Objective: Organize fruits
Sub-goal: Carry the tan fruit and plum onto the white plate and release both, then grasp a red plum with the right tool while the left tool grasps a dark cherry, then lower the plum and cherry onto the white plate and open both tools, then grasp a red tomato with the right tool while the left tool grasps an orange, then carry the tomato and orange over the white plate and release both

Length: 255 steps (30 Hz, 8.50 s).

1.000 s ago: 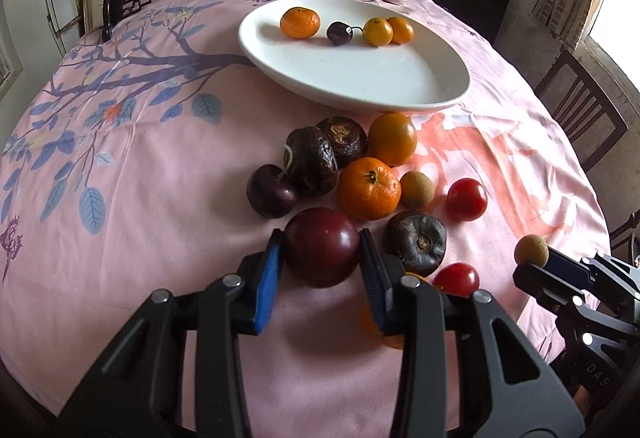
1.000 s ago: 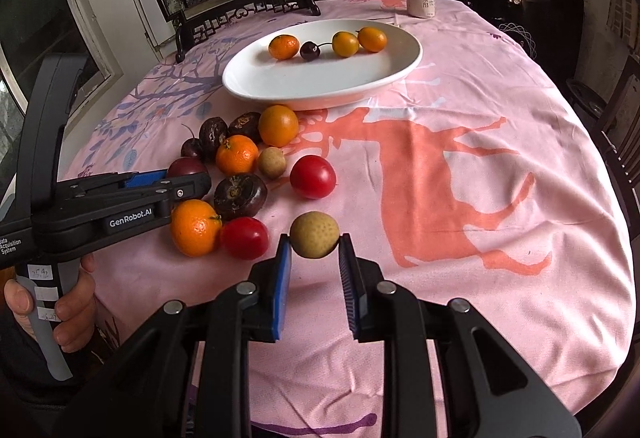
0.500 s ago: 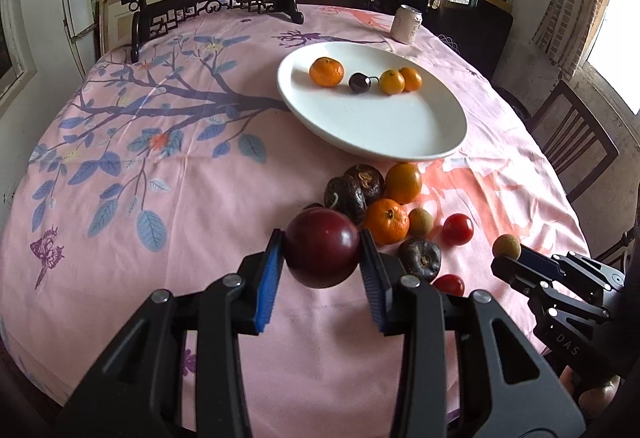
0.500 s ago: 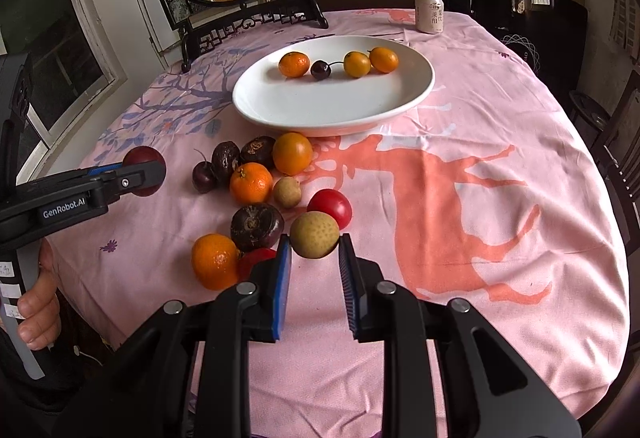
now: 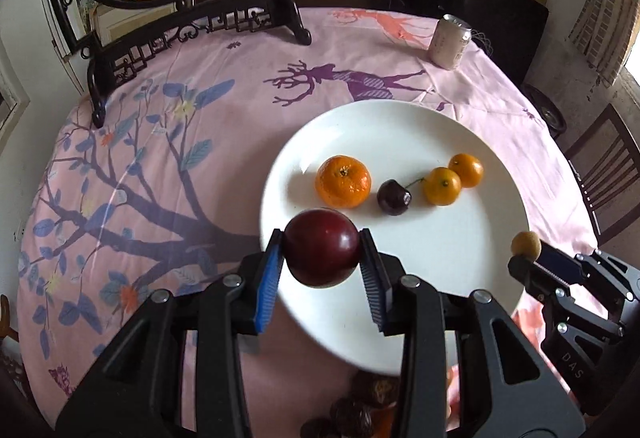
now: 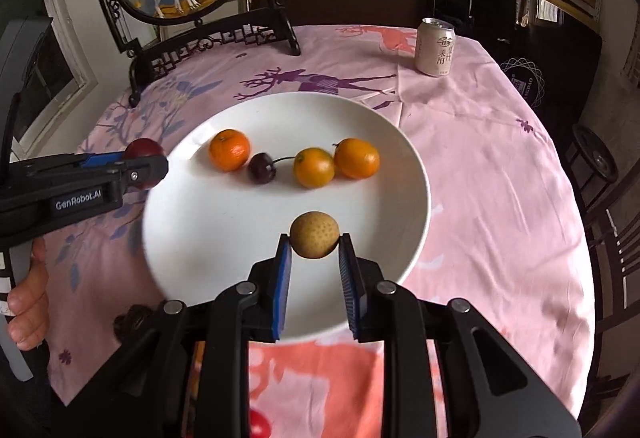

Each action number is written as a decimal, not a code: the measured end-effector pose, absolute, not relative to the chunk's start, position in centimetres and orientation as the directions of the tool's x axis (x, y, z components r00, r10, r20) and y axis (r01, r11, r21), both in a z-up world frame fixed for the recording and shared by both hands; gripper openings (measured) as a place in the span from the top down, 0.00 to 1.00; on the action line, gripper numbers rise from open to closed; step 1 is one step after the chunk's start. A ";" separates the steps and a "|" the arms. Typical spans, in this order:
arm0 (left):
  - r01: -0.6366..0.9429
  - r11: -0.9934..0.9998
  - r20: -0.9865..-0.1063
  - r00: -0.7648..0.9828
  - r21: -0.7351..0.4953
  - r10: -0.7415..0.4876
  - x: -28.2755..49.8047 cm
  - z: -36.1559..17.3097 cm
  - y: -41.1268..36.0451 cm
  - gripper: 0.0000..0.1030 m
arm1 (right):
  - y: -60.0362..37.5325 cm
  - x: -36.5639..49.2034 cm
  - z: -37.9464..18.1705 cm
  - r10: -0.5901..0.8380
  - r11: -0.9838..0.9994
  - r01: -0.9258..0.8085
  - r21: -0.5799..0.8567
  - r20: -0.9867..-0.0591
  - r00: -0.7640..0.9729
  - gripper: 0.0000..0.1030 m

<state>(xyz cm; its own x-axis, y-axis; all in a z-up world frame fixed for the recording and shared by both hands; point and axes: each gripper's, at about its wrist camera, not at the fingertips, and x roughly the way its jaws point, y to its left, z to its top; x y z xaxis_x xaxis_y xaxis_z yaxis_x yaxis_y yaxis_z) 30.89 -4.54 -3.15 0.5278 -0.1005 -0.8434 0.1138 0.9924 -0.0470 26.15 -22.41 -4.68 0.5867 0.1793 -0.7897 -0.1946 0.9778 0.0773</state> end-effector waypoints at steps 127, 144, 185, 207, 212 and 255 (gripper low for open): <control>0.120 0.992 -0.829 0.550 -0.049 -0.107 29.2 -2.4 -4.2 0.70 | -18.6 25.3 -4.4 0.230 0.963 -0.246 0.108 -0.806 0.545 0.71; 0.142 0.985 -0.833 0.531 -0.095 -0.157 33.0 -3.4 -5.4 0.50 | -18.3 30.5 -6.5 0.188 0.965 -0.255 0.062 -0.841 0.508 0.46; 0.236 0.965 -0.802 0.551 -0.112 -0.228 5.4 -6.0 -1.2 0.21 | -17.8 7.6 -9.6 0.218 0.961 -0.266 0.076 -0.800 0.560 0.70; 0.287 0.954 -0.831 0.507 -0.090 -0.231 7.6 -7.8 -7.7 0.61 | -25.0 5.1 -9.4 0.248 0.969 -0.162 0.188 -0.769 0.590 0.70; 0.262 0.960 -0.803 0.548 -0.104 -0.236 7.0 -5.7 -5.4 0.61 | -23.9 5.2 -9.0 0.259 0.966 -0.178 0.190 -0.767 0.587 0.70; 0.125 0.987 -0.806 0.573 -0.097 -0.152 30.4 -2.1 -2.9 0.31 | -17.2 27.5 -4.7 0.189 0.966 -0.254 0.047 -0.798 0.572 0.43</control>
<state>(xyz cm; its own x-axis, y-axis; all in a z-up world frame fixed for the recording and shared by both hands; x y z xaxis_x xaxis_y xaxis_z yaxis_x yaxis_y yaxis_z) 30.43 -2.89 -2.09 0.5726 -0.1516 -0.8057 0.1248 0.9874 -0.0970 27.51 -17.22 -4.73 0.5716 0.1894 -0.7984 -0.2541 0.9660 0.0473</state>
